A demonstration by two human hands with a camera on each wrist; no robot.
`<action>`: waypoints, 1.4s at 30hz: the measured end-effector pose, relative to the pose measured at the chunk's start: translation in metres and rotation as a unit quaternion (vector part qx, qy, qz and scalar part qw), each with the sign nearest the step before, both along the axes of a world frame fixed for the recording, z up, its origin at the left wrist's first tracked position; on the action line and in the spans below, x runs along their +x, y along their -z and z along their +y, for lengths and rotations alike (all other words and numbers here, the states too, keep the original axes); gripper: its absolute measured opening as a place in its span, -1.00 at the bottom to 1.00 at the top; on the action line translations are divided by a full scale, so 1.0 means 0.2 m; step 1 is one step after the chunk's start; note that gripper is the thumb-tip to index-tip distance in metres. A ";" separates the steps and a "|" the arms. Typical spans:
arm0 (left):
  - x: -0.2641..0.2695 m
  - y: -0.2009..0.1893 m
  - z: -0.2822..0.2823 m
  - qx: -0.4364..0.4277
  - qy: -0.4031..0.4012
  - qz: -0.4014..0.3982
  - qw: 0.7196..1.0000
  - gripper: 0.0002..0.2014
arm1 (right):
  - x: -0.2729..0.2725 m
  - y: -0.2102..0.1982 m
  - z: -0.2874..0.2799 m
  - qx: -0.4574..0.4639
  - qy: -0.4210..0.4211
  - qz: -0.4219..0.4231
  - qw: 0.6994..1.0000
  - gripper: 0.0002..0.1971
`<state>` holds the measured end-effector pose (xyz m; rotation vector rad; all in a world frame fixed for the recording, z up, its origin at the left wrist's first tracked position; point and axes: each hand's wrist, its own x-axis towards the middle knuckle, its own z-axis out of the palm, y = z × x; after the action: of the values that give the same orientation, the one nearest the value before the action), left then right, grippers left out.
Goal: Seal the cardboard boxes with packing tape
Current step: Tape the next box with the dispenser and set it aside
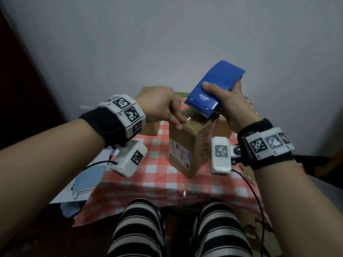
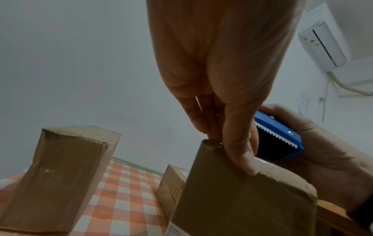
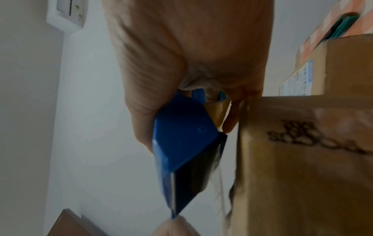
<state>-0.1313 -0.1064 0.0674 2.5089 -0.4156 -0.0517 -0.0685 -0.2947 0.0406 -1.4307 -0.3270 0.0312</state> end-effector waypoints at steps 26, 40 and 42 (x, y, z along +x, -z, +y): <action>0.02 -0.01 0.03 0.029 0.015 -0.003 0.999 -0.67 | 0.05 0.00 -0.02 -0.014 0.003 0.018 1.000 -0.22; 0.06 -0.05 -0.04 0.170 0.035 -0.002 0.985 -0.60 | 0.04 -0.02 0.01 -0.018 0.015 0.009 1.000 -0.32; 0.06 -0.06 -0.05 0.190 0.036 -0.013 0.981 -0.58 | 0.03 -0.03 0.01 -0.021 0.024 0.005 0.999 -0.35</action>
<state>-0.1196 -0.1165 0.0795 2.8704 -0.5499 -0.1391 -0.0621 -0.2936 0.0459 -1.4798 -0.2853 0.0067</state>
